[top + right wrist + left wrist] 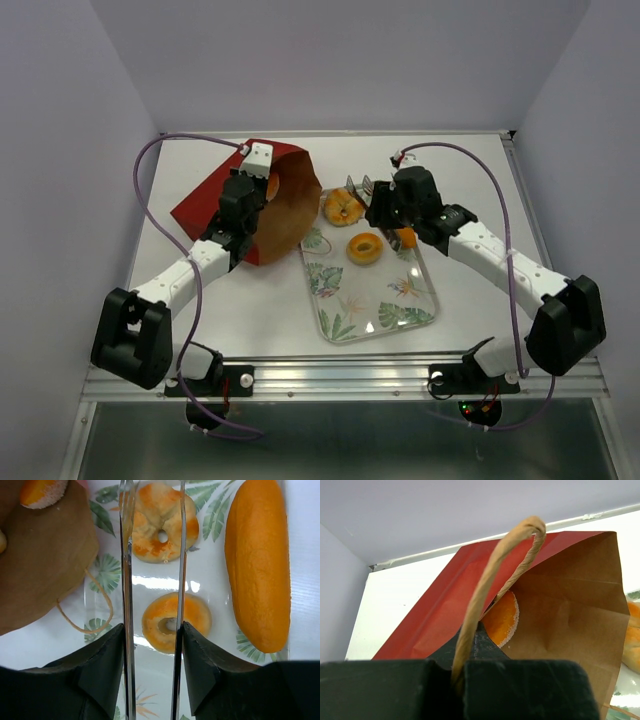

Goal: Take the fake bread out of the paper bag

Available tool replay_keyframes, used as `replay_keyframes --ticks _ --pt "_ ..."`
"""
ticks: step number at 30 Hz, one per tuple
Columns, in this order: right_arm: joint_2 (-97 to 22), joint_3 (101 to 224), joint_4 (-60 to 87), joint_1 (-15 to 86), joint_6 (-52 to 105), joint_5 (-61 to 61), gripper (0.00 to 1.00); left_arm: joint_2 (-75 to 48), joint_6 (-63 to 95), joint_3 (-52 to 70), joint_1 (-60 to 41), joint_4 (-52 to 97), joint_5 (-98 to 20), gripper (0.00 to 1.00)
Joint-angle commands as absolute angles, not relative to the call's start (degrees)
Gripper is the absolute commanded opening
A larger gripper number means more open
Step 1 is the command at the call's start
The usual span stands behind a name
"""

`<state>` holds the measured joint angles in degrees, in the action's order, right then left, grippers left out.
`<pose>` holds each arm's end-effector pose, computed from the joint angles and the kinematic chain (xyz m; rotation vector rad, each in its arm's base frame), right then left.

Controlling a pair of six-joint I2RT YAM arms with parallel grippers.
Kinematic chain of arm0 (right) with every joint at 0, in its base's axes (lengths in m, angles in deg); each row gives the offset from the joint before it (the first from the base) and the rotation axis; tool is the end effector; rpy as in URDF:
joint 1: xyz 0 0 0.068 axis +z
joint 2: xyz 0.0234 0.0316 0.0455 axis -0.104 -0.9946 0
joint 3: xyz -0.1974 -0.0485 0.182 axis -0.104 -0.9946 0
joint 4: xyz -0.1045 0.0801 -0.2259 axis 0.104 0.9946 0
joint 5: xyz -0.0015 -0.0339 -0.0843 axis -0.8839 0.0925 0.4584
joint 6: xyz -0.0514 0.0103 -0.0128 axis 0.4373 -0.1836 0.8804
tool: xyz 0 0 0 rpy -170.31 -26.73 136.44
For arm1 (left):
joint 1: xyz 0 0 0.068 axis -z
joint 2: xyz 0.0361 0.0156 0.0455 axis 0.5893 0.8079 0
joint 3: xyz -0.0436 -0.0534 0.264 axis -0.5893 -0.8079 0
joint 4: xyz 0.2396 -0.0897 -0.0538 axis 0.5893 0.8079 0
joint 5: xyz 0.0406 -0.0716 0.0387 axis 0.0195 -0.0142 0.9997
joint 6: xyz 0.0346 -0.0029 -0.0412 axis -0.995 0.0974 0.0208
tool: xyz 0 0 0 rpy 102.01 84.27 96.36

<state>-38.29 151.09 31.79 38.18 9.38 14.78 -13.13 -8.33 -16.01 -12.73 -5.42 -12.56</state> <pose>0.2751 0.1683 0.2942 -0.0919 2.2278 0.4132 0.2867 -0.1121 0.3058 0.2469 1.5327 0.1028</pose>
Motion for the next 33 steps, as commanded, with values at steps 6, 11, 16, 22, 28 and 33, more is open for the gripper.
replay_keyframes --ticks 6,11,16,22,28,33 --pt "-32.4 153.7 33.3 37.9 8.8 11.2 0.54 -11.7 -6.7 -11.6 -11.1 -4.6 -5.1 0.00" --pt "-32.0 154.3 30.5 37.9 7.4 -5.2 0.54 -12.9 -6.3 -12.3 -10.7 -4.1 -5.6 0.00" --pt "-37.9 155.0 24.1 41.1 3.1 -10.9 0.55 -13.5 -5.9 -12.5 -10.4 -4.1 -6.3 0.00" --pt "-51.3 162.3 17.1 44.4 -3.0 -11.0 0.57 -14.0 -5.9 -13.3 -10.3 -4.1 -6.4 0.00" --pt "-62.2 171.9 14.9 44.9 -6.6 -11.3 0.60 -14.6 -5.9 -13.6 -10.2 -4.2 -6.4 0.00" --pt "-69.4 176.9 14.1 46.0 -9.3 -10.3 0.61 -15.1 -6.0 -13.5 -10.2 -4.2 -6.6 0.00"
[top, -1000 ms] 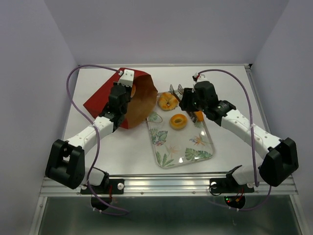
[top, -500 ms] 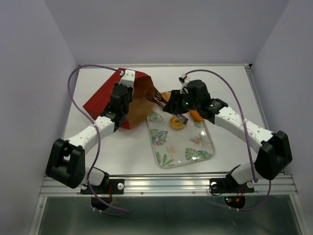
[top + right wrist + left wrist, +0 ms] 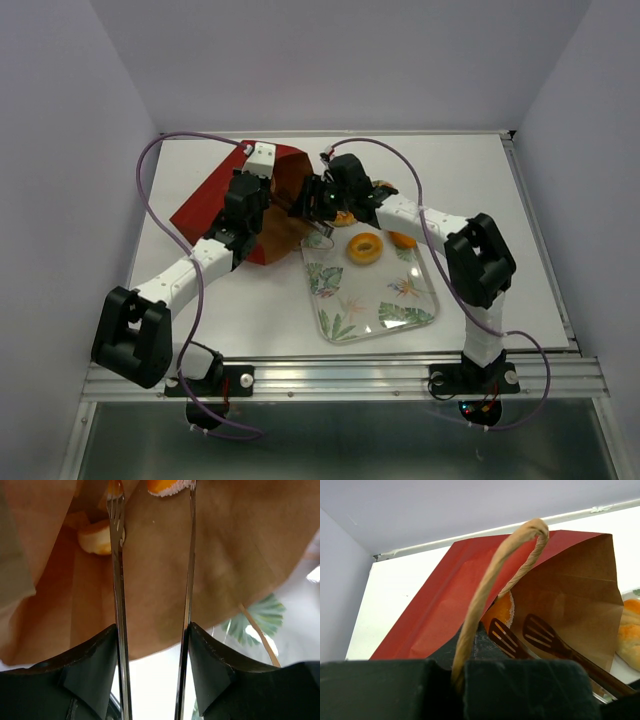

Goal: Take the fake bread out of the paper bag

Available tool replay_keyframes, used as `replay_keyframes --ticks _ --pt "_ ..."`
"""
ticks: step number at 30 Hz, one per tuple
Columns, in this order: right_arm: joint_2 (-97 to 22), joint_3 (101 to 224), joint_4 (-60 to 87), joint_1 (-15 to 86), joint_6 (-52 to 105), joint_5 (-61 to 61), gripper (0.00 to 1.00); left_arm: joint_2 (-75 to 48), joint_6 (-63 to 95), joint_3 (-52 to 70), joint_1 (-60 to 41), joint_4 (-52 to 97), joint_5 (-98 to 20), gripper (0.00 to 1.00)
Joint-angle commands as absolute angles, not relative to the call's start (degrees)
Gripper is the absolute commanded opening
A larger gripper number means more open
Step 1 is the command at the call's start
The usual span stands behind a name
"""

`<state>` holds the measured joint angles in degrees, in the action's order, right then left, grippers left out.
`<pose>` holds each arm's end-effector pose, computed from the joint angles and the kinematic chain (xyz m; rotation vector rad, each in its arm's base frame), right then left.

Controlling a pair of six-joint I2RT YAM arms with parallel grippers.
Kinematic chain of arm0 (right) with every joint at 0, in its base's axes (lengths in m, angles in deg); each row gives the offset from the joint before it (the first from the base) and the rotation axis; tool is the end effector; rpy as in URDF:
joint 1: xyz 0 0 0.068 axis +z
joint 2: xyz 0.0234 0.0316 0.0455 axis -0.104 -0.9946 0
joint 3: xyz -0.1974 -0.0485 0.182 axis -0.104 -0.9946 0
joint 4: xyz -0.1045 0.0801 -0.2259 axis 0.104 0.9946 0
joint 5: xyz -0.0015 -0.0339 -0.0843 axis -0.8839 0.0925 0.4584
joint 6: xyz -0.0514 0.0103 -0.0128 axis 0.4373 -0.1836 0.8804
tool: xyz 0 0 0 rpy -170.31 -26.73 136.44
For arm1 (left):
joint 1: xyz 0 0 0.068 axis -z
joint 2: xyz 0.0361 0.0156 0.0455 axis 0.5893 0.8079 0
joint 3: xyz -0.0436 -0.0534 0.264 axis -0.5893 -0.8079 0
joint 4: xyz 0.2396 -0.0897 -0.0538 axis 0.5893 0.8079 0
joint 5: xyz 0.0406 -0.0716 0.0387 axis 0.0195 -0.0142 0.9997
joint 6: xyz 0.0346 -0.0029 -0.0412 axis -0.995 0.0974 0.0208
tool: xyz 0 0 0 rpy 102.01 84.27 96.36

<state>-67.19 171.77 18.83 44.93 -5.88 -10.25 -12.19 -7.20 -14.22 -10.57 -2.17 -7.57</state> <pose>0.3448 0.2931 0.2521 -0.1997 2.3022 1.0975 0.2872 -0.1220 0.3060 0.2104 1.5784 0.1360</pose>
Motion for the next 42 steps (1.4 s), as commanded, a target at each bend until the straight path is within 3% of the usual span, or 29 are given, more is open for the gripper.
replay_keyframes --ticks 1,20,42 --pt "-70.2 178.1 14.1 46.0 -9.5 -10.2 0.61 -15.3 -6.0 -13.5 -10.2 -4.2 -6.6 0.00" --pt "-78.5 186.9 26.1 47.6 -15.4 0.8 0.63 -15.8 -5.8 -14.1 -9.6 -4.2 -6.1 0.00" --pt "-87.1 196.7 25.7 49.2 -14.1 -5.2 0.63 -16.1 -5.6 -15.4 -9.3 -5.1 -7.4 0.00"
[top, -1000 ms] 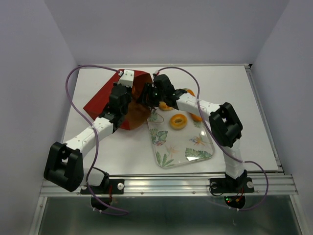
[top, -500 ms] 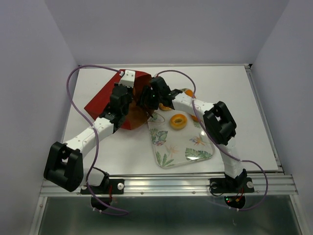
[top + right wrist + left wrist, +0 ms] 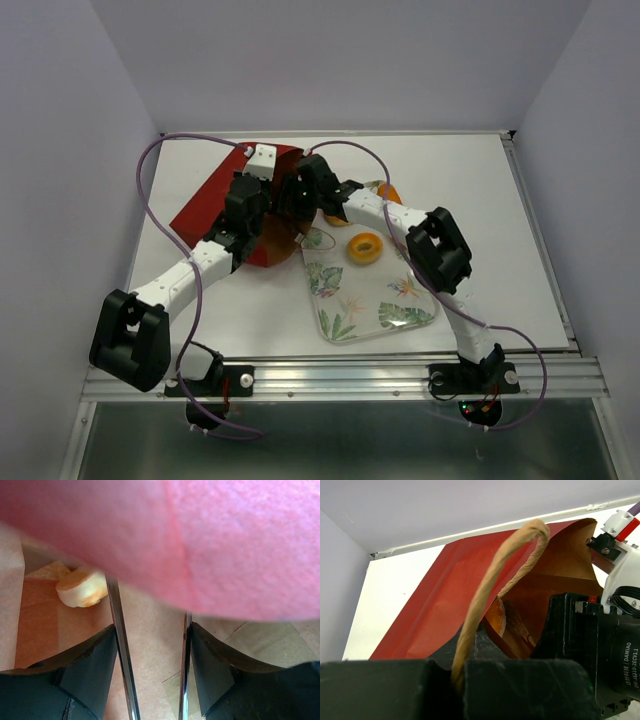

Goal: Take the fake bread out of the paper bag

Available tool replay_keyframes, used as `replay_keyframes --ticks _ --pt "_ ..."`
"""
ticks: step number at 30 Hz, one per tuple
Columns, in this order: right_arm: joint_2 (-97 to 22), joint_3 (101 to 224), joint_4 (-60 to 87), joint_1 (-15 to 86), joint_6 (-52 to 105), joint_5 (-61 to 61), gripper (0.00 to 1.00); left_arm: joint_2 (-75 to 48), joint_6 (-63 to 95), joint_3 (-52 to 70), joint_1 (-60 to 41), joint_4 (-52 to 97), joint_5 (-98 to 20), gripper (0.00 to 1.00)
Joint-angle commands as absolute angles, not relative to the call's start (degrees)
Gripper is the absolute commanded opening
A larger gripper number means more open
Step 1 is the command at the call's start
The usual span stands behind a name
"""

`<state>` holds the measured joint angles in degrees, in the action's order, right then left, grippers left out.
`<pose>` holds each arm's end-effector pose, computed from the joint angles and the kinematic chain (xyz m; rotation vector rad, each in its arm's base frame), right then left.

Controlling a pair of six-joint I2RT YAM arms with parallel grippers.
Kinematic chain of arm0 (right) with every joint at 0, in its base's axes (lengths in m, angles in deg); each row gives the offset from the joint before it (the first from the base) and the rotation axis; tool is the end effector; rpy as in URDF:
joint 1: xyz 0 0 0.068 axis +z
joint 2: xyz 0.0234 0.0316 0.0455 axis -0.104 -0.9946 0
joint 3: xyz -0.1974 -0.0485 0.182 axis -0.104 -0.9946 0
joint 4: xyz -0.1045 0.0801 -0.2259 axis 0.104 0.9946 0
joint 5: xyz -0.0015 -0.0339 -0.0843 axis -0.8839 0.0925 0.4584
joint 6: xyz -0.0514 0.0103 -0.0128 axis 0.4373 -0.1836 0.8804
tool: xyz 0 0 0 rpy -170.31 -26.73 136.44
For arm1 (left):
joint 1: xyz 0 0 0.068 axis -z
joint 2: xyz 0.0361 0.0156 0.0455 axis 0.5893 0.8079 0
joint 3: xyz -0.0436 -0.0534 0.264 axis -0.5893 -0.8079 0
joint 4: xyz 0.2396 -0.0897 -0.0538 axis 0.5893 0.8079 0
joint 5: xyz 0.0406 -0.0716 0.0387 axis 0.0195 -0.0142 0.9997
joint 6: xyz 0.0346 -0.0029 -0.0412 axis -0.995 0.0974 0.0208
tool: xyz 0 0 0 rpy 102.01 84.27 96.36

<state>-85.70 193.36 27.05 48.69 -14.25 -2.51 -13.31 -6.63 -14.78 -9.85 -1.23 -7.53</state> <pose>0.3805 0.3601 0.2143 -0.0070 2.4160 1.0143 0.2816 -0.1236 0.3064 0.2147 1.5837 0.1208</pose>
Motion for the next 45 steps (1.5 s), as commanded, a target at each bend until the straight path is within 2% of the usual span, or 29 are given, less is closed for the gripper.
replay_keyframes --ticks 1,11,18,24,30,41,45 --pt "-87.3 196.8 25.8 49.2 -14.5 -5.4 0.63 -16.1 -5.6 -15.5 -9.3 -5.2 -7.4 0.00" --pt "-88.3 197.9 28.4 49.2 -15.1 -3.6 0.47 -16.5 -5.8 -15.7 -9.3 -5.4 -7.0 0.00" --pt "-85.5 196.0 27.8 49.2 -14.0 -2.8 0.22 -16.3 -5.8 -16.0 -9.3 -5.6 -5.7 0.00" --pt "-79.3 189.6 22.8 49.2 -11.9 -2.6 0.13 -16.2 -6.0 -16.1 -9.3 -5.7 -4.1 0.00" --pt "-70.3 182.2 17.6 49.2 -9.3 -3.1 0.10 -16.2 -6.5 -16.3 -9.3 -5.9 -3.0 0.00" --pt "-58.6 172.1 20.0 49.2 -4.8 -3.5 0.11 -15.4 -7.6 -15.0 -9.3 -6.2 -1.9 0.00" --pt "-51.1 164.3 21.9 48.5 -3.0 -4.9 0.11 -16.0 -8.5 -15.2 -9.3 -6.5 -1.9 0.00"
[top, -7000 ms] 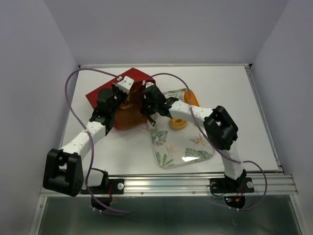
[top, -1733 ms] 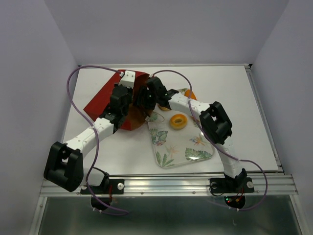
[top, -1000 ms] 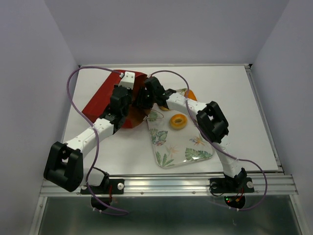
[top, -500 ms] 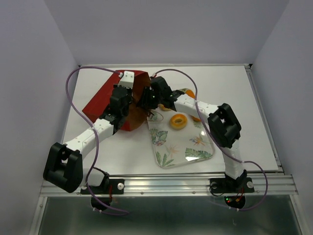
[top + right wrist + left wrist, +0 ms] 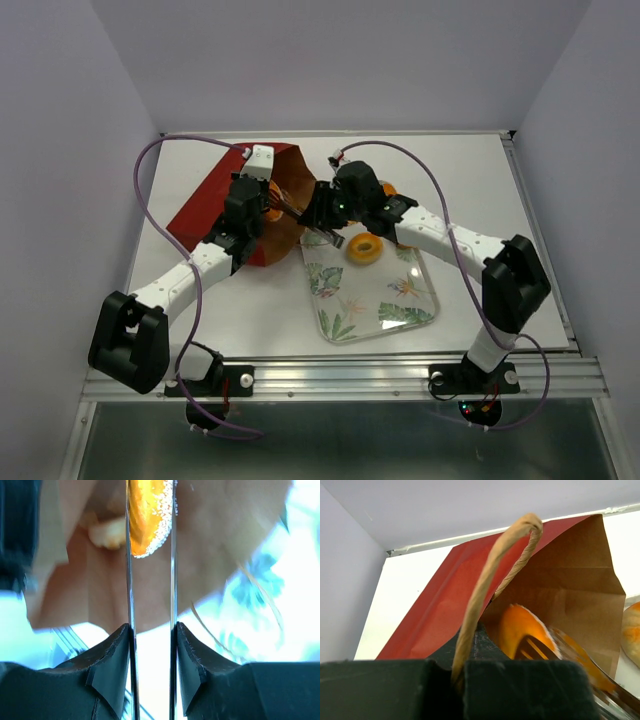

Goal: Take the fake bread out of the paper bag

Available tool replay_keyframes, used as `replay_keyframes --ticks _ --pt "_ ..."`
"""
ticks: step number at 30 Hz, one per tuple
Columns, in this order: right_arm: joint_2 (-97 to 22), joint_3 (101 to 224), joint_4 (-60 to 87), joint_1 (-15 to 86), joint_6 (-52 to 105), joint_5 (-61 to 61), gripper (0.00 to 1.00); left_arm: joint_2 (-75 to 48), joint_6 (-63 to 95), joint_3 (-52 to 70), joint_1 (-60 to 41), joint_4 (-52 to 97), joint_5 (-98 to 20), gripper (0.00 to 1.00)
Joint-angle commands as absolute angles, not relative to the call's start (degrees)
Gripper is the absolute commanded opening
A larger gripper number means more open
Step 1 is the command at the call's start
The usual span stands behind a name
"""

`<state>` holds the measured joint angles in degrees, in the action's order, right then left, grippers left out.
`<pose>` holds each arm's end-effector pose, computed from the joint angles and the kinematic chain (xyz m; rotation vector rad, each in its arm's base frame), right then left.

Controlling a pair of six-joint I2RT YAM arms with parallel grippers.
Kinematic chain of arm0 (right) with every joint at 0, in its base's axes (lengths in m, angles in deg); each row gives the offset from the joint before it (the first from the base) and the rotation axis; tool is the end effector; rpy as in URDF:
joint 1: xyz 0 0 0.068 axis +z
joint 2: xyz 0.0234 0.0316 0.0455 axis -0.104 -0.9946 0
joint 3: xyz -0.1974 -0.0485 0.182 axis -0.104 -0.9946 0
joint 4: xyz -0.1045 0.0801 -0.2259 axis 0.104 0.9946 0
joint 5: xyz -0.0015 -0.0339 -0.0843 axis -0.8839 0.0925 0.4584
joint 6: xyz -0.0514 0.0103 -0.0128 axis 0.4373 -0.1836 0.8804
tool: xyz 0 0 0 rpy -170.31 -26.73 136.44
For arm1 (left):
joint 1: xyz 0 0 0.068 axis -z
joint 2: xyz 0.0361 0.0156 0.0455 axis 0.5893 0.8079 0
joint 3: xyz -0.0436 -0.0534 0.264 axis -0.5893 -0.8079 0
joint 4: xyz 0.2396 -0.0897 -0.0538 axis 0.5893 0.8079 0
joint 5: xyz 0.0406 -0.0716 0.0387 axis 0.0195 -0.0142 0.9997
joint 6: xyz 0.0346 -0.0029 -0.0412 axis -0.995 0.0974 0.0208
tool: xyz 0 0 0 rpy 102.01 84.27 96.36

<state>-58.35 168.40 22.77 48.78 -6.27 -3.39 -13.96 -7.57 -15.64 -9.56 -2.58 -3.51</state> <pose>0.3030 0.2903 0.2893 -0.1918 2.2627 1.0309 0.2783 -0.1212 0.3069 0.1686 1.5721 0.1796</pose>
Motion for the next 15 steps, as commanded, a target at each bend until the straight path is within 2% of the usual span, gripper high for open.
replay_keyframes --ticks 1,9,15 --pt "-47.1 162.8 22.1 48.5 -2.4 -4.4 0.11 -16.1 -8.9 -15.2 -9.3 -6.6 -1.8 0.00" --pt "-27.5 151.6 28.2 46.8 3.3 -6.6 0.10 -15.5 -10.6 -15.1 -9.4 -7.0 -2.3 0.00" --pt "-17.8 147.9 42.8 46.8 5.4 -3.1 0.12 -16.7 -13.8 -16.0 -9.5 -8.4 -3.5 0.00"
